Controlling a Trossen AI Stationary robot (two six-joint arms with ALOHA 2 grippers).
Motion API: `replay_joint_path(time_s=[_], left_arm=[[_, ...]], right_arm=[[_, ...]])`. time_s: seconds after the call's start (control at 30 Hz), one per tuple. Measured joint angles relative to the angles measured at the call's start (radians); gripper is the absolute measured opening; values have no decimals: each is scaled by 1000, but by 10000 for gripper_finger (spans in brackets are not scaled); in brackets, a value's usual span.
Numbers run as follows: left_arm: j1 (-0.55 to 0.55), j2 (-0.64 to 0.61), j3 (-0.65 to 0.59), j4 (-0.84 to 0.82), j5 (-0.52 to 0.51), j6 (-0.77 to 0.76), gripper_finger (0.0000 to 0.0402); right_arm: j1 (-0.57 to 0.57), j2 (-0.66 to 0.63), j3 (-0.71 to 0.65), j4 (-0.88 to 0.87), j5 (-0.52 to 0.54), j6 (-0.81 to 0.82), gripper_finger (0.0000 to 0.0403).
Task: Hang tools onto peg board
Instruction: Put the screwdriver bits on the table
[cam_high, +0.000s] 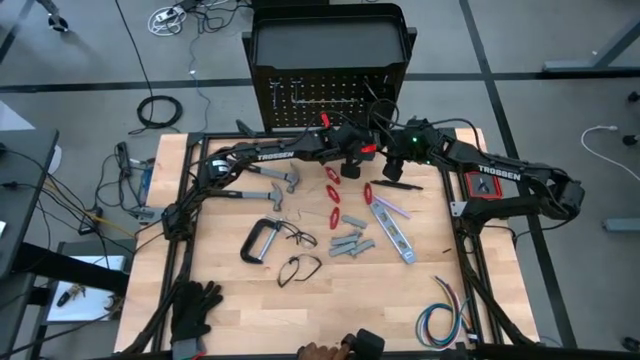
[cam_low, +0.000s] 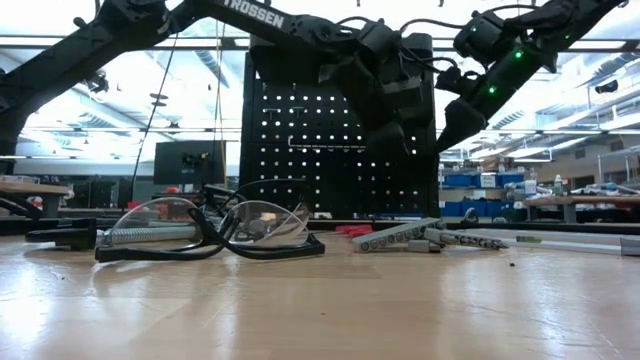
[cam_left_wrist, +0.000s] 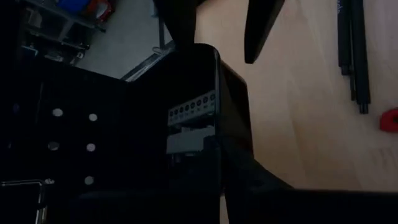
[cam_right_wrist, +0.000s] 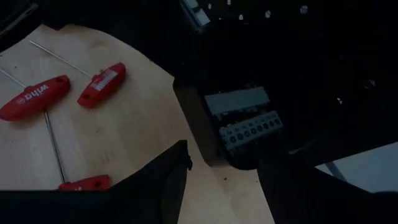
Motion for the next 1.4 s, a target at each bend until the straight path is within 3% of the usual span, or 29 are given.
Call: replay_joint_path(time_s=[0.2, 0.47, 0.63, 0.93, 1.03, 1.17, 1.4], left_arm=[[1, 2, -1, -18, 19, -49, 14], [3, 6, -3, -38, -37, -50, 145], [0, -2, -3, -95, -38, -51, 190], [-37, -56, -3, -242, -21, -100, 195], [-36, -79, -3, -296, 82, -181, 193], [4, -99, -3, -334, 319, -314, 180], [-5, -128, -89, -304, 359, -362, 129]], right_arm=[[0, 0, 0, -40, 1, 64, 196], [0, 0, 0, -74, 2, 111, 195], [2, 0, 0, -74, 2, 134, 196], [4, -1, 0, -75, -8, 174, 195], [15, -1, 0, -70, -10, 184, 196], [31, -2, 0, -39, -10, 225, 195], [54, 35, 0, 15, -10, 346, 193]])
